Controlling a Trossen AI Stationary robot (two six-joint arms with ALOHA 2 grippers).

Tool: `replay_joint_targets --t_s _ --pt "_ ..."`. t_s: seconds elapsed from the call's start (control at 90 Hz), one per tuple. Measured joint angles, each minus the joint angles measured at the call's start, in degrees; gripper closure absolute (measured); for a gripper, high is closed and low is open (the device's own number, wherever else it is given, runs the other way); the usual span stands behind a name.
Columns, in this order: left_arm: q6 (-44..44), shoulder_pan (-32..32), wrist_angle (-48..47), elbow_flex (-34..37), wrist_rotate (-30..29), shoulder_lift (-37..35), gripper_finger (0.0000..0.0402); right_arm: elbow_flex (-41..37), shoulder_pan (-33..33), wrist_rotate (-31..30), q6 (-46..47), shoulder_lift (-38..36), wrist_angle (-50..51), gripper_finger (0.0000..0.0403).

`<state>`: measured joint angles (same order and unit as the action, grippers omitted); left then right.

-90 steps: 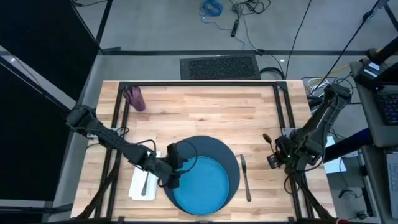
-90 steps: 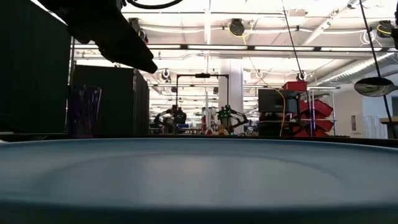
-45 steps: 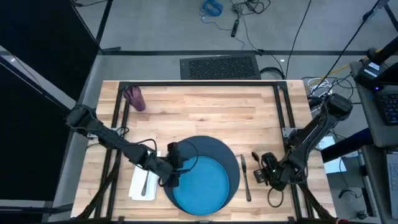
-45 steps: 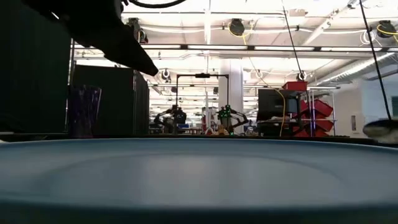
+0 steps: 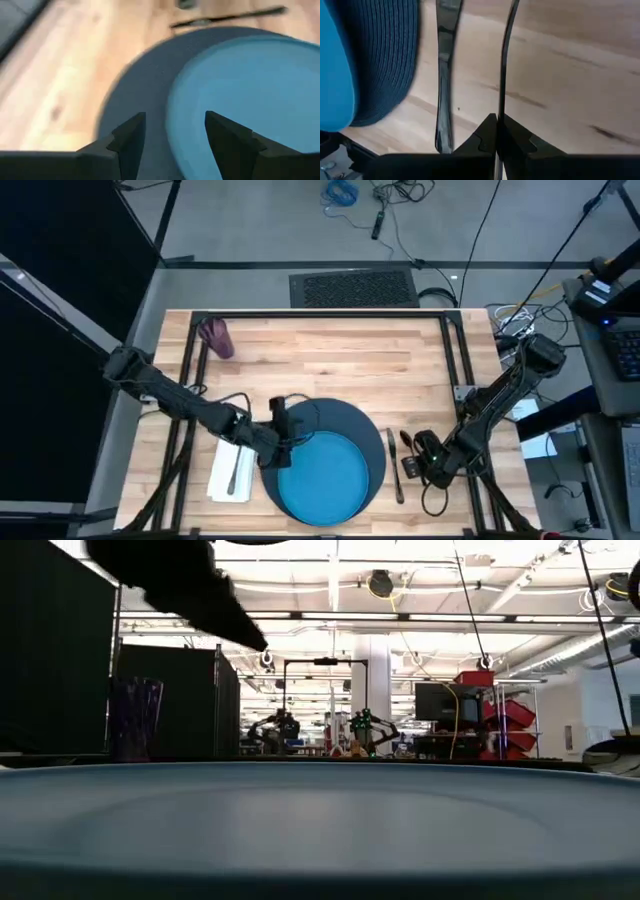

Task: Set table place
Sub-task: Put the spoon on the right side of the table knife

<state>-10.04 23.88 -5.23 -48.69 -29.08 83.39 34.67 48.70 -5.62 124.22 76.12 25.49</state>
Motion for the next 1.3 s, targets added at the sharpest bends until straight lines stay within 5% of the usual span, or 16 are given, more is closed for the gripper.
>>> replay_joint_targets --t_s 0.333,0.567,1.3 --pt "10.93 -7.97 5.19 0.02 -4.95 -12.80 0.0212 1.82 -0.36 7.55 1.40 5.70 1.67 0.0403" --pt "14.75 -13.92 9.83 -0.02 -5.63 -20.39 0.0212 7.08 -1.91 7.09 1.55 12.03 2.63 0.0403" --pt "22.46 -19.66 10.89 0.00 -2.97 -21.42 0.0212 11.46 -2.85 8.64 2.63 14.75 9.49 0.0402"
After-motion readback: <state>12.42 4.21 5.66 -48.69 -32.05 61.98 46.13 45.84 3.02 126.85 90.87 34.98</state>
